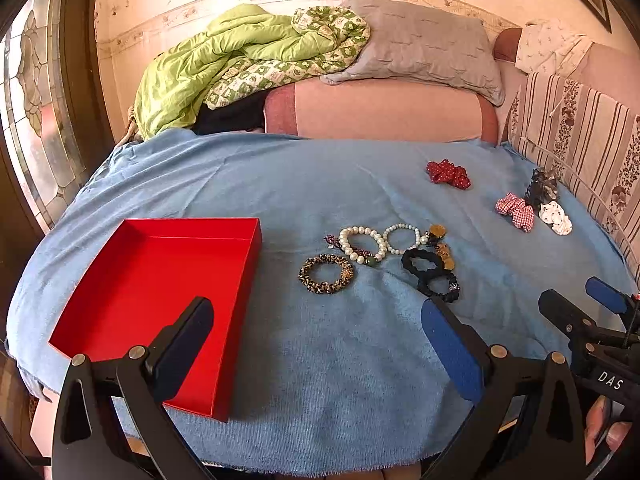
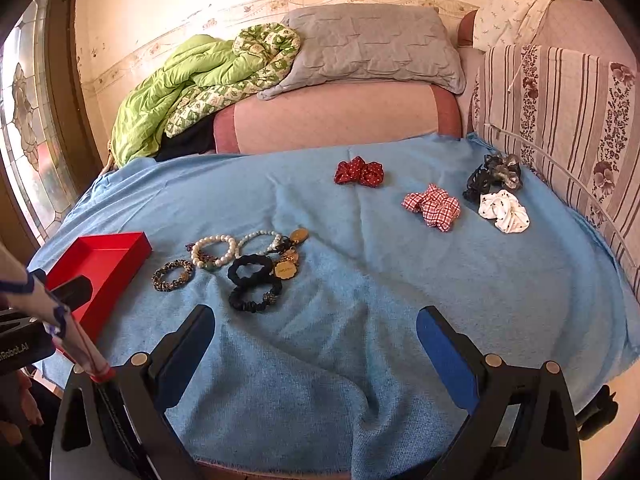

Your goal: Organize jewelry

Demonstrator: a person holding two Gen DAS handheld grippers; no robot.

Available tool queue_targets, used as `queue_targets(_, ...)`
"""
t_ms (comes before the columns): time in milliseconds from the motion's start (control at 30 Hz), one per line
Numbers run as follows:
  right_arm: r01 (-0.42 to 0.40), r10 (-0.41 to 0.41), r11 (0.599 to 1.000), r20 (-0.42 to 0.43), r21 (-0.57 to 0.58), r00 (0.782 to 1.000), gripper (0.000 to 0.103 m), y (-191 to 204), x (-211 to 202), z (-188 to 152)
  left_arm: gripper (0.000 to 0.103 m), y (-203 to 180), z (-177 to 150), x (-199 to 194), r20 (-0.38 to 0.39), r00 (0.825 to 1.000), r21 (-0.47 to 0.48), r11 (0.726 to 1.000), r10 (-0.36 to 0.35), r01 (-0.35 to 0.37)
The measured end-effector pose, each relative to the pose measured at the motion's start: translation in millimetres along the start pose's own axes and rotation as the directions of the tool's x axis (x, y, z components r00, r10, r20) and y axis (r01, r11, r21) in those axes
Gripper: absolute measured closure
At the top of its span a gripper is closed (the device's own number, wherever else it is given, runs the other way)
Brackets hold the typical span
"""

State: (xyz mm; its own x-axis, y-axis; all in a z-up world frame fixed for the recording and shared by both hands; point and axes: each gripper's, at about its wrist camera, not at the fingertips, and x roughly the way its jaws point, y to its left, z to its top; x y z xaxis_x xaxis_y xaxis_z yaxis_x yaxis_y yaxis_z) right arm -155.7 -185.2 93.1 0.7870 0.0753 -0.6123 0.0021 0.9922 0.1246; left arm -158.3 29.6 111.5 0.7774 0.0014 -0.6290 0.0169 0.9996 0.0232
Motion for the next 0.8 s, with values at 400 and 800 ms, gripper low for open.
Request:
queue_targets(400,-0.003,0.003,1.0,-0.005,-0.004,1.0,0.001,2,2,-1,0.0,8,-5,-4,-0.002,1.0,-0.011,1.0,0.006,-0.006)
queue_targets(800,-0.008,0.007,1.0,-0.013,-0.015,1.0,0.001,4,4,-2,0.0,9,-12,-2,-0.016,1.0,-0.019,1.0,0.003,-0.004)
